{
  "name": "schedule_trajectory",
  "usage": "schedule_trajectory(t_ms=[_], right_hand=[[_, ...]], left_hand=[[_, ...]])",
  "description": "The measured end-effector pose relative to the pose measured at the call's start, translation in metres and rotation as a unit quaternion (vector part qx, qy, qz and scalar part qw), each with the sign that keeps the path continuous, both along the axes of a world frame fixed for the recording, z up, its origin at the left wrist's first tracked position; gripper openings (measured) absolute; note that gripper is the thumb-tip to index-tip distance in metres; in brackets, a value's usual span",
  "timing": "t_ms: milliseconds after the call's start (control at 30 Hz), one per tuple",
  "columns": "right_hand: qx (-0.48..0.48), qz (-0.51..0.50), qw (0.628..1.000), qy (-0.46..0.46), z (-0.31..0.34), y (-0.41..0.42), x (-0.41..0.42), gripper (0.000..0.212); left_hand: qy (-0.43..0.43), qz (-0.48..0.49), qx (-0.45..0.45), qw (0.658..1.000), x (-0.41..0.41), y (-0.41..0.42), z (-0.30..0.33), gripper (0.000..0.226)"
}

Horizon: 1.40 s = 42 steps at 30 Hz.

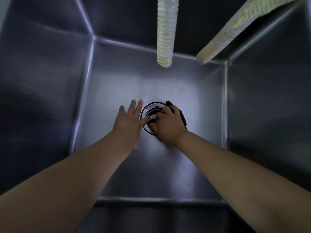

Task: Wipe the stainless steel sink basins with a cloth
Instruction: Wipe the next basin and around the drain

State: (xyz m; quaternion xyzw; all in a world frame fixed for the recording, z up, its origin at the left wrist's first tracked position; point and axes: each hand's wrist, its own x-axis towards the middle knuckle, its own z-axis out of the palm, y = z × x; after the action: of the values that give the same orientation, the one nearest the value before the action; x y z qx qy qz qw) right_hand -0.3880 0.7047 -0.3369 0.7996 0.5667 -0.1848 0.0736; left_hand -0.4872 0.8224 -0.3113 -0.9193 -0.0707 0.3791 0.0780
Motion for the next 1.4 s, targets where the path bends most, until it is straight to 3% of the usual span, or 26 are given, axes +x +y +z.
schedule_trajectory(t_ms=[133, 333, 600, 767, 900, 1033, 1267, 1400], right_hand=[[0.047, -0.055, 0.996, 0.042, -0.002, -0.008, -0.001, 0.043], [-0.008, -0.056, 0.998, 0.002, -0.008, 0.003, -0.014, 0.051], [-0.017, 0.004, 0.999, 0.044, 0.000, 0.000, 0.005, 0.051], [-0.020, 0.115, 0.993, -0.034, 0.007, -0.001, 0.015, 0.043], [-0.045, 0.234, 0.966, -0.097, 0.015, -0.001, 0.024, 0.033], [-0.086, 0.272, 0.946, -0.156, 0.016, 0.003, 0.024, 0.037], [-0.101, 0.190, 0.961, -0.172, 0.005, 0.004, 0.006, 0.036], [-0.044, 0.037, 0.993, -0.100, -0.004, 0.002, -0.006, 0.043]], left_hand=[[-0.005, 0.006, -0.004, 1.000, 0.000, -0.002, 0.000, 0.117], [-0.016, 0.019, -0.015, 1.000, 0.000, -0.001, -0.004, 0.119], [-0.008, 0.021, -0.004, 1.000, 0.001, -0.005, -0.004, 0.120], [0.007, 0.040, -0.017, 0.999, 0.004, -0.006, -0.001, 0.120], [0.006, 0.051, -0.022, 0.998, 0.006, -0.007, 0.001, 0.119], [0.007, 0.058, -0.024, 0.998, 0.006, -0.007, 0.002, 0.122], [0.008, 0.046, -0.015, 0.999, 0.005, -0.007, 0.000, 0.120], [-0.008, 0.033, -0.004, 0.999, 0.001, -0.008, 0.000, 0.117]])
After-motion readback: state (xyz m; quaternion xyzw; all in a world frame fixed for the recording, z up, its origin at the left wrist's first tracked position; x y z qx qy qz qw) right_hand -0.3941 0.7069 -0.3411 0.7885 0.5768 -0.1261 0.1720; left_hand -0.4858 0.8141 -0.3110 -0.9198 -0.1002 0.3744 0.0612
